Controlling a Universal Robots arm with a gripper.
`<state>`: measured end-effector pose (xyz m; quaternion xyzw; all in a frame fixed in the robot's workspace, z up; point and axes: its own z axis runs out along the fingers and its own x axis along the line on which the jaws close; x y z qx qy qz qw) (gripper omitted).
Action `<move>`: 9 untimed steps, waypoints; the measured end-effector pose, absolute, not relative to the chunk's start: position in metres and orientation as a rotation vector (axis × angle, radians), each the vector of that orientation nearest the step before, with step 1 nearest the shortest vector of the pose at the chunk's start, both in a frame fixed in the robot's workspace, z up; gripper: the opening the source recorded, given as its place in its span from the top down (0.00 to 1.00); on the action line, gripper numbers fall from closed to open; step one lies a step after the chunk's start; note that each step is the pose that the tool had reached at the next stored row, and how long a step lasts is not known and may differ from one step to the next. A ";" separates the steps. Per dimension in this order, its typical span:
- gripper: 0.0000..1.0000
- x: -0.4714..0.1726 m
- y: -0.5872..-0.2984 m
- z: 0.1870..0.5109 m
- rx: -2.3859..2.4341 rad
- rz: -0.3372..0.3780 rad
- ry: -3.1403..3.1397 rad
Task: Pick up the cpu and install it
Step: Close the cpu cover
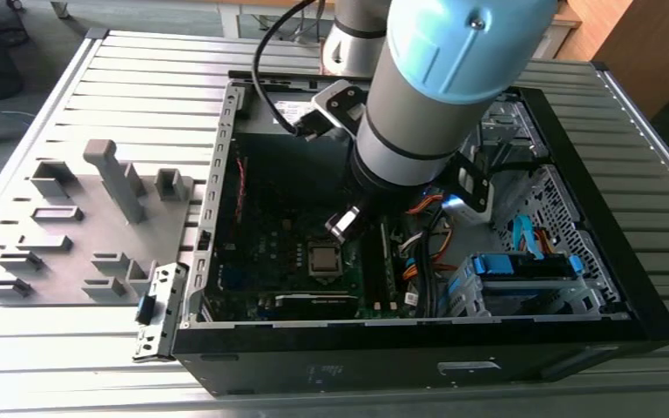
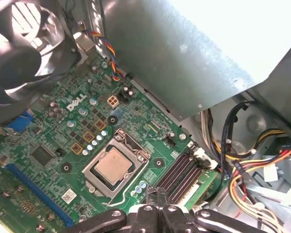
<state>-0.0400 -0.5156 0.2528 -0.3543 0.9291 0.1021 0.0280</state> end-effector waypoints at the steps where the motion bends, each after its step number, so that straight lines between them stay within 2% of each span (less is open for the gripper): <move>1: 0.89 -0.040 -0.516 0.255 -1.094 0.315 2.868; 9: 0.89 -0.040 -0.516 0.260 -1.094 0.316 2.868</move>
